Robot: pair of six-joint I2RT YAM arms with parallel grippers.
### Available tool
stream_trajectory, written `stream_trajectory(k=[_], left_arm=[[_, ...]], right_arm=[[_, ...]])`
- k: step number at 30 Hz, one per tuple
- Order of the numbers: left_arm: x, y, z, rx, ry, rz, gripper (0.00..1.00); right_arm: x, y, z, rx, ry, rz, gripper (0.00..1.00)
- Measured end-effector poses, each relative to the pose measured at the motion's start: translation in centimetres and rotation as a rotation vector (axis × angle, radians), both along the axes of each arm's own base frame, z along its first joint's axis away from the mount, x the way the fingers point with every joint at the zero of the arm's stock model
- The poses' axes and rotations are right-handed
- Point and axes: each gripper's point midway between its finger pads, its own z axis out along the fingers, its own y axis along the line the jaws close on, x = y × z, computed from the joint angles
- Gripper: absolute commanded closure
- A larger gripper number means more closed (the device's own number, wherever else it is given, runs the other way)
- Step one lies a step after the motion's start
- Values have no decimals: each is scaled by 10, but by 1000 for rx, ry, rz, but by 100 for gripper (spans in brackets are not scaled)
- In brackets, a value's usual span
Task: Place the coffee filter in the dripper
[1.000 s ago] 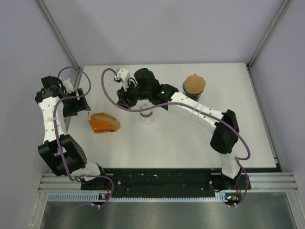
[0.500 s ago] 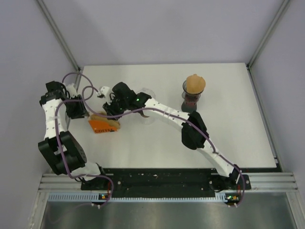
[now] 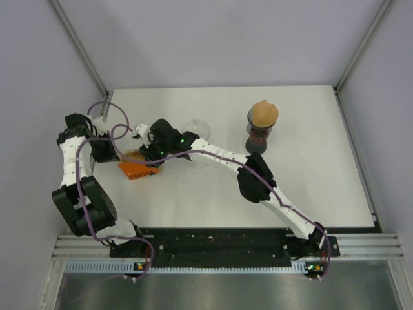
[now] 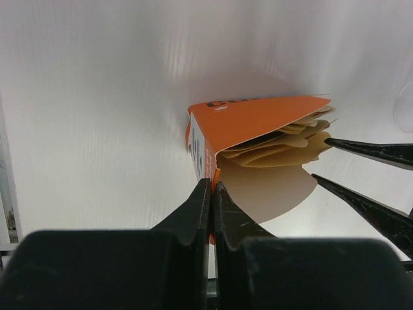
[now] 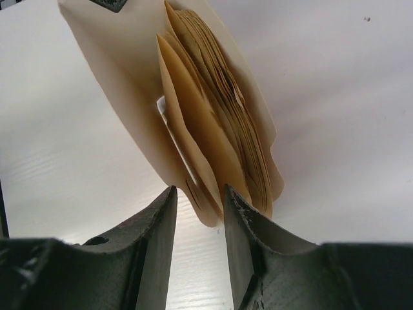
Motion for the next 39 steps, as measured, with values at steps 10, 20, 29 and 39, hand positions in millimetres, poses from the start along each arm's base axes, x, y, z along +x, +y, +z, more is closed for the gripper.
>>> stream_trajectory(k=[10, 20, 29, 39], left_arm=[[0, -2, 1, 34, -52, -102, 100], [-1, -6, 14, 75, -126, -210, 100], [-2, -7, 13, 73, -125, -217, 100], [-2, -8, 12, 66, -115, -210, 100]], right_arm=[[5, 3, 3, 14, -21, -12, 71], [6, 5, 5, 24, -36, -1, 88], [1, 6, 2, 31, -21, 20, 85], [-23, 13, -7, 21, 4, 65, 100]])
